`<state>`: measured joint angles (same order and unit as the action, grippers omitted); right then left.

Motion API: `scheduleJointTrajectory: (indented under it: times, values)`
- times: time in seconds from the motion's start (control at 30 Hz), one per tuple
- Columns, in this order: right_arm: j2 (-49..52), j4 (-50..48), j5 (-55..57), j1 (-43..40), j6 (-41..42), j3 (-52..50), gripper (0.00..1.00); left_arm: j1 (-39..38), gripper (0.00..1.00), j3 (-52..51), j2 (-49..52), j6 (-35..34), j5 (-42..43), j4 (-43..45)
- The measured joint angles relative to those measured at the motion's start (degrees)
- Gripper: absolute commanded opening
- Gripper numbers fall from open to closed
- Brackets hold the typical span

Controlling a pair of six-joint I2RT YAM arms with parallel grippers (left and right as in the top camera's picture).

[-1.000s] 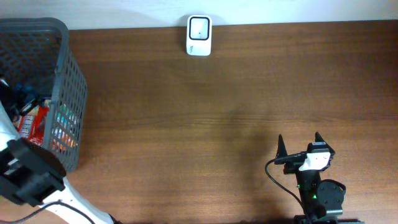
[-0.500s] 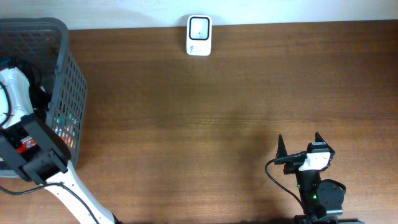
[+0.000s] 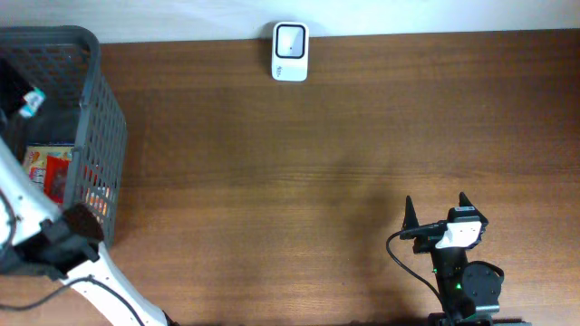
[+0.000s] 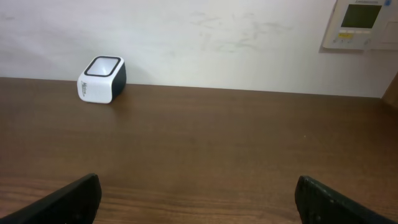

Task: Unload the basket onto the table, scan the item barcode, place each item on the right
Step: 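Lift the green tissue pack and place it on the table center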

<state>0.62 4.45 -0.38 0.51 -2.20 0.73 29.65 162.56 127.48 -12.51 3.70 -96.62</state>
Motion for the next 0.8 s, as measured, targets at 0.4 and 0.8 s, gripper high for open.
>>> scheduleJointTrajectory:
  times: [0.4, 0.8]
  values:
    - [-0.04, 0.02, 0.0, 0.0, 0.0, 0.0, 0.98, -37.35, 0.0, -14.1, -18.95, -0.35, 18.25, 2.82]
    - [-0.04, 0.02, -0.02, 0.0, 0.0, 0.0, 0.98, -62.58, 0.8, -49.55, 1.2, -9.6, 8.07, 29.09]
